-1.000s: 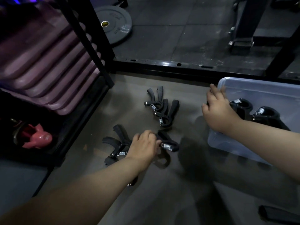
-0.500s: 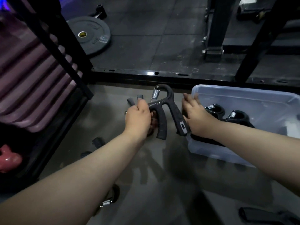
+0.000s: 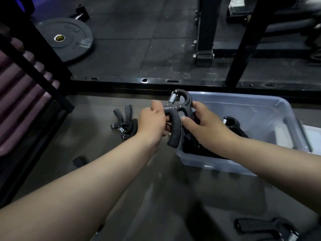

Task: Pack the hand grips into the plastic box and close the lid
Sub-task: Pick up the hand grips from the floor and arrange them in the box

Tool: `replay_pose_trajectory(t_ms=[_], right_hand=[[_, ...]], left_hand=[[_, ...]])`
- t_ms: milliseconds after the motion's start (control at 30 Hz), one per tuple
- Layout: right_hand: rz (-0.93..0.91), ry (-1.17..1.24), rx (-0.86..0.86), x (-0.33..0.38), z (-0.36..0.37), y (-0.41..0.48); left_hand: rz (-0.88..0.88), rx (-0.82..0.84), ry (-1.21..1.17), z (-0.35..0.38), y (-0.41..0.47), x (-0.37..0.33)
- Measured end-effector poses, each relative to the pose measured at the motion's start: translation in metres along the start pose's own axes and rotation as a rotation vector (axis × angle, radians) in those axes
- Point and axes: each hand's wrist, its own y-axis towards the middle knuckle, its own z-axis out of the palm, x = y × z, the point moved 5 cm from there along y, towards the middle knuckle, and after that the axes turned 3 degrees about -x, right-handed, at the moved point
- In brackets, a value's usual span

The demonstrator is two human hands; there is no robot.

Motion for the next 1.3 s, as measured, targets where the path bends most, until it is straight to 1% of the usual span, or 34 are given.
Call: replay_pose_trajectory(t_ms=[67, 100, 200, 233, 267, 333, 433, 567, 667, 833, 967, 1200, 1300], right_hand=[[0.025, -0.108, -0.083, -0.005, -0.011, 0.001], [0.034, -0.141, -0.132, -0.009, -0.018, 0.003], [0.06, -0.164, -0.263, -0.023, -0.047, 0.01], [0.077, -0.171, -0.295, -0.03, -0.058, 0.012], [0.106, -0.193, -0.321, -0.038, -0.069, 0.014], [0.183, -0.267, -0.336, -0.053, -0.091, 0.013], [0.258, -0.348, -0.29, -0.072, -0.107, 0.005], [0.375, -0.491, -0.213, -0.094, -0.109, -0.008], [0.45, -0.613, -0.169, -0.098, -0.106, -0.015], [0.542, -0.744, -0.153, -0.104, -0.103, -0.015], [0.543, -0.739, -0.125, -0.111, -0.096, -0.009], [0.564, -0.681, -0.139, -0.121, -0.093, -0.006], [0.533, -0.655, -0.165, -0.117, -0.094, -0.009]], left_hand=[[0.061, 0.035, 0.085, 0.015, -0.002, -0.006], [0.119, 0.045, 0.15, 0.022, -0.003, -0.009], [0.428, 0.033, 0.459, 0.04, -0.006, -0.016], [0.499, 0.048, 0.572, 0.046, -0.006, -0.014], [0.529, 0.092, 0.676, 0.053, -0.006, -0.008], [0.527, 0.185, 0.836, 0.063, -0.006, 0.008], [0.568, 0.213, 0.939, 0.066, -0.009, 0.024], [0.562, 0.203, 0.939, 0.065, -0.008, 0.026], [0.569, 0.191, 0.931, 0.064, -0.009, 0.026], [0.575, 0.186, 0.936, 0.065, -0.011, 0.025], [0.573, 0.186, 0.95, 0.065, -0.011, 0.025], [0.58, 0.184, 0.946, 0.064, -0.011, 0.024], [0.583, 0.184, 0.944, 0.063, -0.011, 0.024]])
